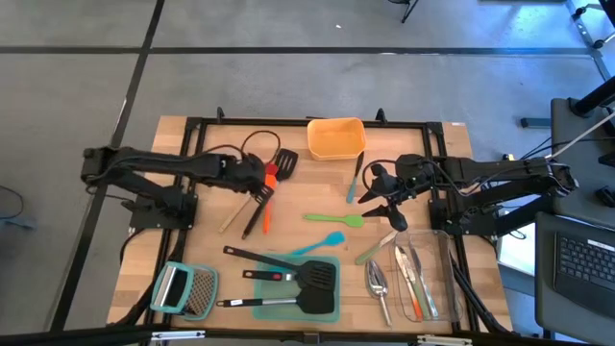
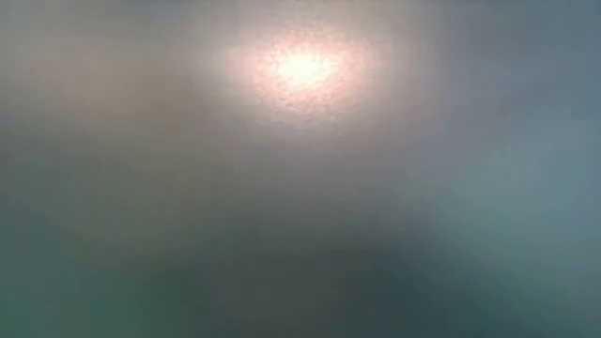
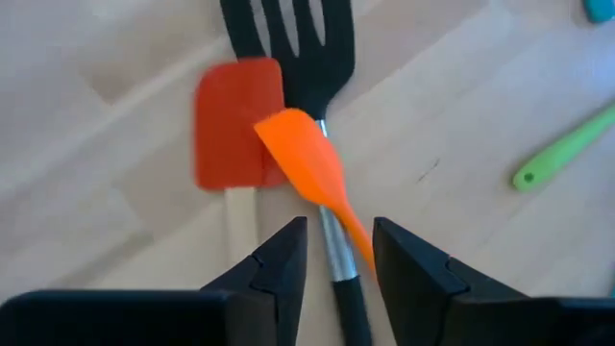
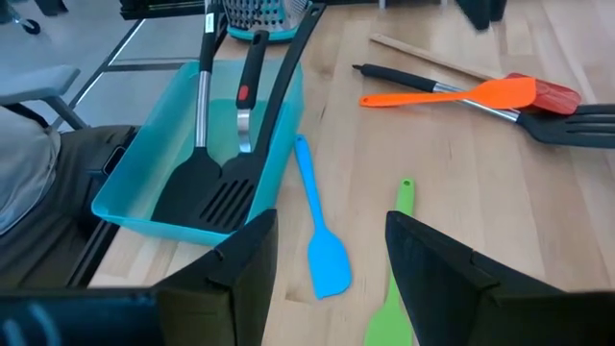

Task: Pick & Place Kitchen Items
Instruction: Put the orange spatula into the blue bin

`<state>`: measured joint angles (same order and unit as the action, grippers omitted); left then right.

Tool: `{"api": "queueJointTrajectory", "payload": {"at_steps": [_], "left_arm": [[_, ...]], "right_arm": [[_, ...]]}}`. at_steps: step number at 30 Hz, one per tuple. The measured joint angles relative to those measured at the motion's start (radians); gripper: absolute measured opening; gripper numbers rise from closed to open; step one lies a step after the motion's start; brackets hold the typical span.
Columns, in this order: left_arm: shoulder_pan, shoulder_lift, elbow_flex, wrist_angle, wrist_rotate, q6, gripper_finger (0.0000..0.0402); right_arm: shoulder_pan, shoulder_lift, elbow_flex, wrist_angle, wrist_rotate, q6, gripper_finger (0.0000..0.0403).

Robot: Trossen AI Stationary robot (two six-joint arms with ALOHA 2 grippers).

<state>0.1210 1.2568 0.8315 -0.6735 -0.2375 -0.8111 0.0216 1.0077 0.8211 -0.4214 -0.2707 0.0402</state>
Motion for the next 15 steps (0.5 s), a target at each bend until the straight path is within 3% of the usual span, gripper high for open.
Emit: {"api": "queueJointTrajectory", "payload": {"at_steps": [7,15], "left_arm": [[0.012,0.038,-0.11,0.196,0.229,0.017,0.0127],[-0.109,0.121,-0.111,0.244,0.156,-0.04,0.0128]], "right_arm": [[0.0,0.0,0.0,0.015,0.0,-0.003,0.0197],[0.0,0.0,0.0,0.018,0.0,-0.003,0.0197]]}}
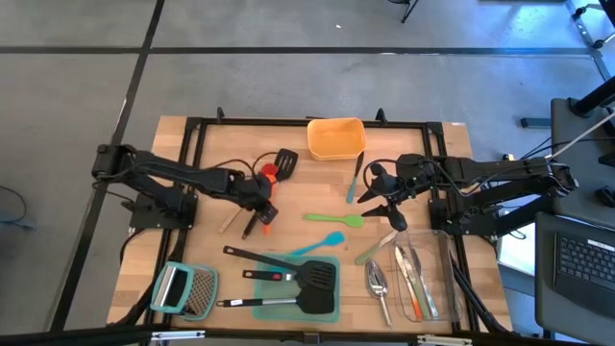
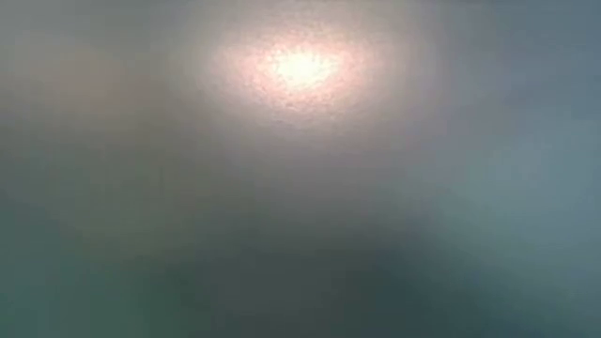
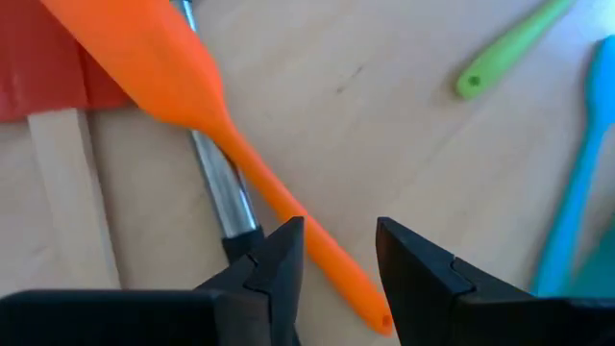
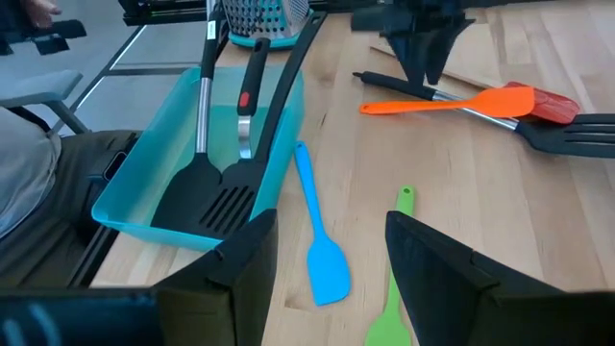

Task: Pick & Place Kitchen Items
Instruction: Put the orange spatula into the blue bin

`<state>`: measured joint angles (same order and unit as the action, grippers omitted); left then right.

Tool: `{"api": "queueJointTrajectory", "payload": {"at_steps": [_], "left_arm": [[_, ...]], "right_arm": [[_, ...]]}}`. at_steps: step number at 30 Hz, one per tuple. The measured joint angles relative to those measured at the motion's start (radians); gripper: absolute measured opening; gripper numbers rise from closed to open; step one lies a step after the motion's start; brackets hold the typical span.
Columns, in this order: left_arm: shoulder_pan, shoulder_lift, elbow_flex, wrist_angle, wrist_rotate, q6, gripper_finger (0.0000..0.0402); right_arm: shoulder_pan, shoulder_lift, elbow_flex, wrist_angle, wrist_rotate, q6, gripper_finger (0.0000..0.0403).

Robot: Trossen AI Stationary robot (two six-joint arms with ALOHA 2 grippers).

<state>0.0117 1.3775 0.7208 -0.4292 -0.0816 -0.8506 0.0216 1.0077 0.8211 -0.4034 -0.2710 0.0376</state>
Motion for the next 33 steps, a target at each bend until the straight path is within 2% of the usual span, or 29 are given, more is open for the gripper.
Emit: {"api": "queueJointTrajectory", "payload": {"at_steps": [4,11,23,33], "left_arm": [[-0.045,0.06,0.0,0.037,-0.028,0.013,0.0136],[-0.057,0.13,0.002,0.077,-0.029,-0.038,0.0143],[-0.055,0.126,0.002,0.07,-0.031,-0.135,0.013],[-0.054,0.129,0.002,0.035,-0.037,-0.161,0.0136]], "right_arm": [[0.0,0.0,0.0,0.0,0.0,0.0,0.0197],[0.0,0.0,0.0,0.001,0.0,0.0,0.0197],[0.0,0.0,0.0,0.003,0.0,0.0,0.0197],[0.0,0.0,0.0,0.003,0.0,0.0,0.0197]]}}
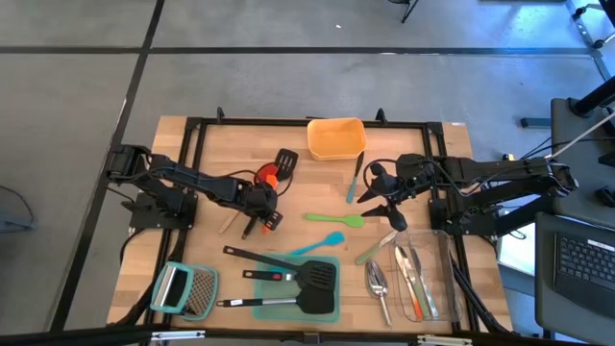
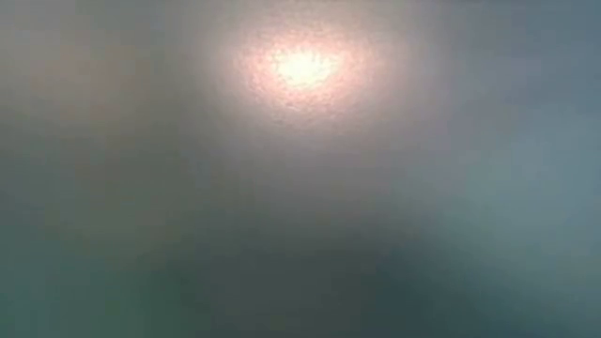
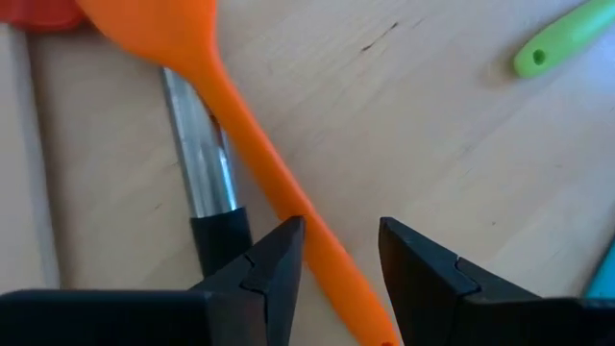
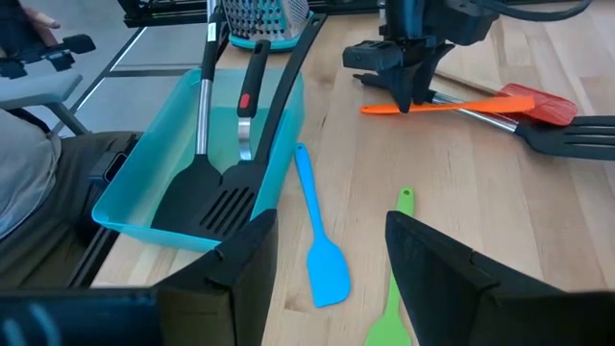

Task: Pick & Place Kitchen Items
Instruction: Put the orange spatula into the blue bin

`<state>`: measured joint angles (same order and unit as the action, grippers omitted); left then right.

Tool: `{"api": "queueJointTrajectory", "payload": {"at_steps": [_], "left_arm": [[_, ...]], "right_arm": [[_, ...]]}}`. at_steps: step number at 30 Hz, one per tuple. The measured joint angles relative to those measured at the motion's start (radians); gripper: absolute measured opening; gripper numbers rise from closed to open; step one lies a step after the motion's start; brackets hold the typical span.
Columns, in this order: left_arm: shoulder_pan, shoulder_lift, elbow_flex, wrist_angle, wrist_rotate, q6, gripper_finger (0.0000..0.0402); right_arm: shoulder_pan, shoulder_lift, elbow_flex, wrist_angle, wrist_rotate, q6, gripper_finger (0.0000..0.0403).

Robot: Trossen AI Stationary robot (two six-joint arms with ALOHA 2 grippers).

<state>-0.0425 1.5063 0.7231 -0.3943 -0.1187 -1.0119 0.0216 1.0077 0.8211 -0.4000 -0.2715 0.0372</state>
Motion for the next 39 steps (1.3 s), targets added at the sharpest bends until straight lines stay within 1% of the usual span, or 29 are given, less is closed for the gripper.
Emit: {"api": "queueJointTrajectory", "payload": {"at_steps": [4,7,11,17,24,26,28,30,32,33,35,39], "left_arm": [[0.009,0.001,0.0,-0.052,-0.016,-0.008,0.0137],[0.018,0.006,0.001,-0.06,-0.017,-0.004,0.0138],[0.03,0.024,0.002,-0.044,-0.014,0.012,0.0139],[0.033,0.08,0.001,0.022,-0.007,0.042,0.0139],[0.044,0.111,0.005,0.01,0.001,0.031,0.0135],[0.045,0.112,0.005,0.009,0.004,0.031,0.0124],[0.046,0.112,0.005,0.004,0.006,0.038,0.0103],[0.047,0.112,0.006,-0.004,0.013,0.054,0.0069],[0.048,0.114,0.016,-0.027,0.016,0.06,0.0028],[0.048,0.116,0.022,-0.037,0.015,0.059,0.002],[0.048,0.121,0.042,-0.066,0.011,0.074,0.0018],[0.041,0.117,0.1,-0.111,0.003,0.165,0.0017]], "right_arm": [[0.0,0.0,0.0,0.0,0.0,0.0,0.0197],[0.0,0.0,0.0,0.003,0.0,0.0,0.0197],[0.0,0.0,0.0,0.002,0.0,0.0,0.0197],[0.0,0.0,0.0,0.002,-0.001,0.0,0.0197],[0.0,0.0,0.0,0.001,-0.001,0.0,0.0197],[0.0,0.0,0.0,0.001,-0.001,0.0,0.0197],[0.0,0.0,0.0,0.001,-0.001,0.0,0.0197],[0.0,0.0,0.0,0.001,-0.001,0.0,0.0197],[0.0,0.0,0.0,0.001,-0.001,0.0,0.0197],[0.0,0.0,0.0,0.0,-0.001,0.0,0.0197],[0.0,0.0,0.0,0.0,-0.001,0.0,0.0197],[0.0,0.0,0.0,0.0,-0.001,0.0,0.0197]]}}
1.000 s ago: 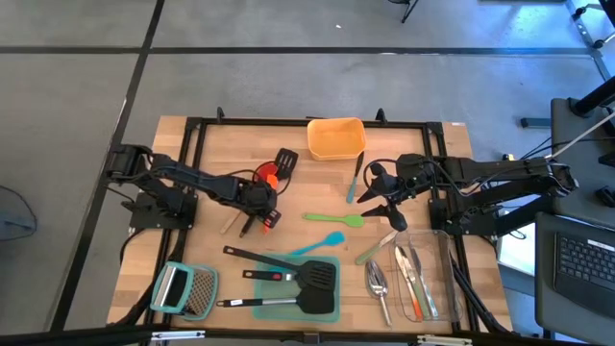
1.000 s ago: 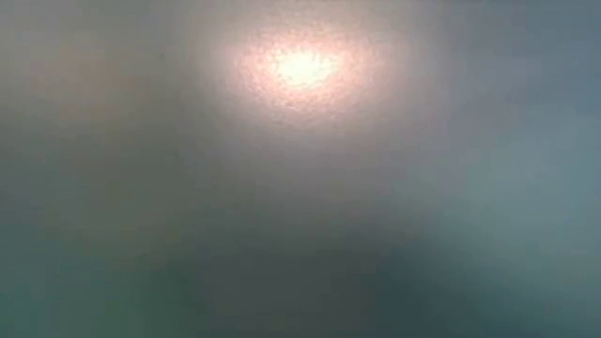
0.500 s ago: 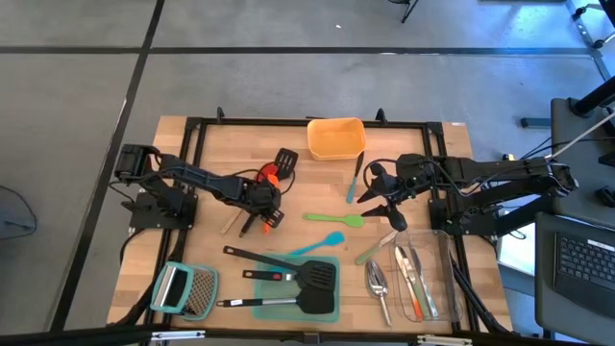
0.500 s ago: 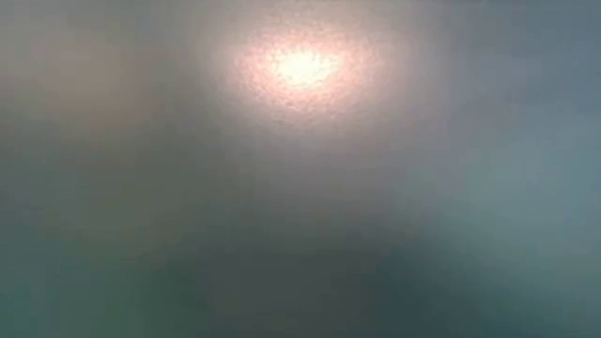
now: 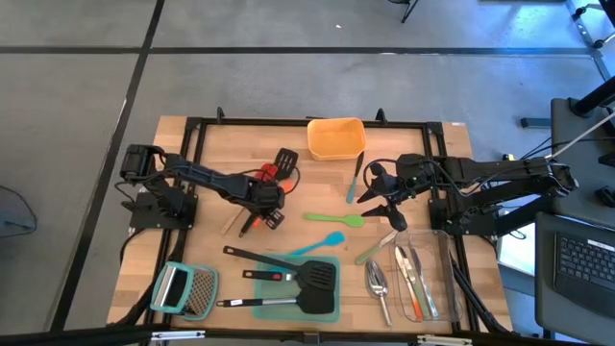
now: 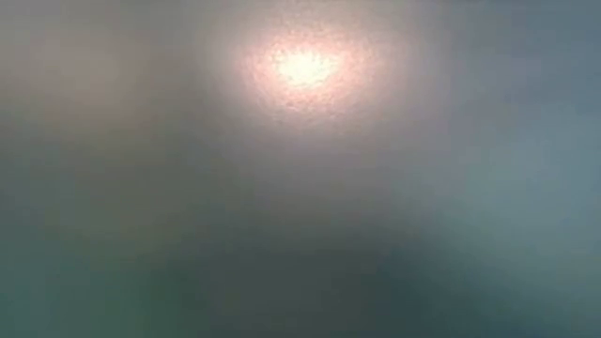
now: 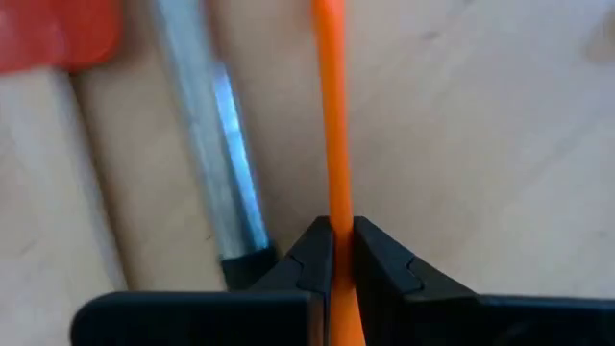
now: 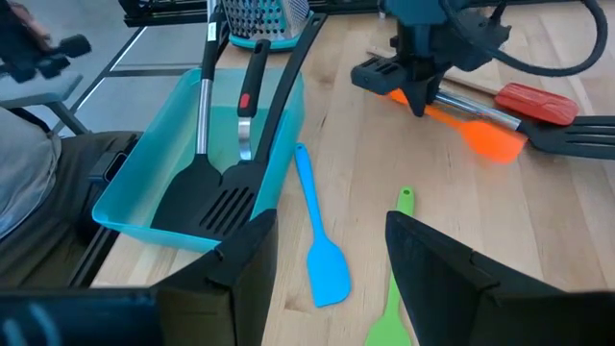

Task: Pick & Place Kitchen Items
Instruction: Put the orange spatula into the blue bin

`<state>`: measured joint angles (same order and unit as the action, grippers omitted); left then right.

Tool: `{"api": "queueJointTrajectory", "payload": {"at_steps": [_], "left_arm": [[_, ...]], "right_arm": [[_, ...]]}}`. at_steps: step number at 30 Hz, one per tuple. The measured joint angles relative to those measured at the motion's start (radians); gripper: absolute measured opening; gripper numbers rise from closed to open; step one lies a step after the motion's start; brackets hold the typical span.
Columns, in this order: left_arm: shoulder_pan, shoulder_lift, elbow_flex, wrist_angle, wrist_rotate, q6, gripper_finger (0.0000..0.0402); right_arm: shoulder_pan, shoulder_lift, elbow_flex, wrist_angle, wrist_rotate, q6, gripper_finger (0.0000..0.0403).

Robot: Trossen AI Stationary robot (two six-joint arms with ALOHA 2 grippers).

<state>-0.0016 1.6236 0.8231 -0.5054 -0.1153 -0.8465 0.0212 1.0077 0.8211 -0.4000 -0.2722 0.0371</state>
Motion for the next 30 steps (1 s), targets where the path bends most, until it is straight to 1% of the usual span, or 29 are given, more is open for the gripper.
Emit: {"api": "queueJointTrajectory", "payload": {"at_steps": [4,7,11,15,23,27,30], "left_arm": [[-0.015,-0.022,0.112,-0.074,-0.035,0.09,0.0015],[-0.025,-0.019,0.203,-0.183,-0.074,0.152,0.0015],[-0.045,-0.022,0.323,-0.271,-0.118,0.189,0.0015],[-0.081,-0.022,0.418,-0.343,-0.126,0.211,0.0014],[-0.178,-0.022,0.524,-0.451,-0.125,0.19,0.0014],[-0.218,-0.023,0.544,-0.448,-0.125,0.179,0.0014],[-0.242,-0.023,0.544,-0.447,-0.106,0.176,0.0014]], "right_arm": [[0.0,0.0,0.0,0.0,0.0,0.0,0.0197],[0.0,0.0,0.0,0.0,0.0,0.0,0.0197],[0.0,0.0,0.0,0.0,0.0,0.0,0.0197],[0.0,0.0,0.0,-0.004,0.0,0.0,0.0197],[0.0,0.0,0.0,-0.009,0.0,0.0,0.0197],[0.0,0.0,0.0,-0.008,0.0,0.0,0.0197],[0.0,0.0,0.0,-0.008,0.0,0.0,0.0197]]}}
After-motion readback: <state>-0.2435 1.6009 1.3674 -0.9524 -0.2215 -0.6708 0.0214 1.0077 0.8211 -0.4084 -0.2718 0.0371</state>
